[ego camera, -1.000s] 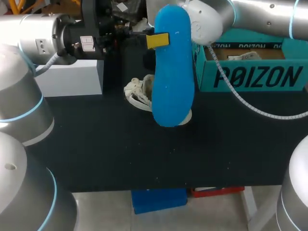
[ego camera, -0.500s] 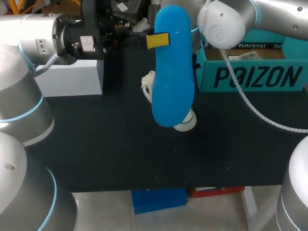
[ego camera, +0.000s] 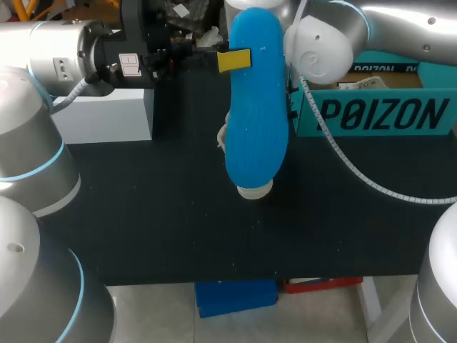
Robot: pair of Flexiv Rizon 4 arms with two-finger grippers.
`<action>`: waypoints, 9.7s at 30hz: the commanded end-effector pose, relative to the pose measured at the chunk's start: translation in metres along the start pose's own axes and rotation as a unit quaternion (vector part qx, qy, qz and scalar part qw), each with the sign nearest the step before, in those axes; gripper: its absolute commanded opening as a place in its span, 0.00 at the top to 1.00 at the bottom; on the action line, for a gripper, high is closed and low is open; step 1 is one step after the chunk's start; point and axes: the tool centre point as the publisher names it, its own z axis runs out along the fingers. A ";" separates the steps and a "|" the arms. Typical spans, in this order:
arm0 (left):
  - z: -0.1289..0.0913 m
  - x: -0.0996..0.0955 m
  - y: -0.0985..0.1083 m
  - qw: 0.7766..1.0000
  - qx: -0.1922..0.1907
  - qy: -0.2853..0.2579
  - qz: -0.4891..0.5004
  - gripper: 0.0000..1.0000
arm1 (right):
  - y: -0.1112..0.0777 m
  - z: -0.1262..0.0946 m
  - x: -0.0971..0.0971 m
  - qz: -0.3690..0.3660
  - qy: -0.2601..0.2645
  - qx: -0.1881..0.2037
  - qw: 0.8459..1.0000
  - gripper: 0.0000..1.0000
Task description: Take the shoe out of the shoebox, open the shoe tongue, remove and reinsert the insole, then place the shoe into the shoebox
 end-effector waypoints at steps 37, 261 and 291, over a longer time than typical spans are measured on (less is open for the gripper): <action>0.001 0.000 0.001 1.000 0.000 -0.002 0.000 1.00 | 0.008 0.070 0.018 0.112 0.011 -0.018 0.994 0.00; -0.106 -0.229 0.268 0.475 -0.167 0.067 0.861 1.00 | 0.000 -0.086 -0.011 0.017 0.683 -0.076 0.726 0.00; -0.106 -0.229 0.268 0.475 -0.167 0.067 0.861 1.00 | 0.002 -0.061 0.045 -0.023 0.679 -0.065 0.731 0.55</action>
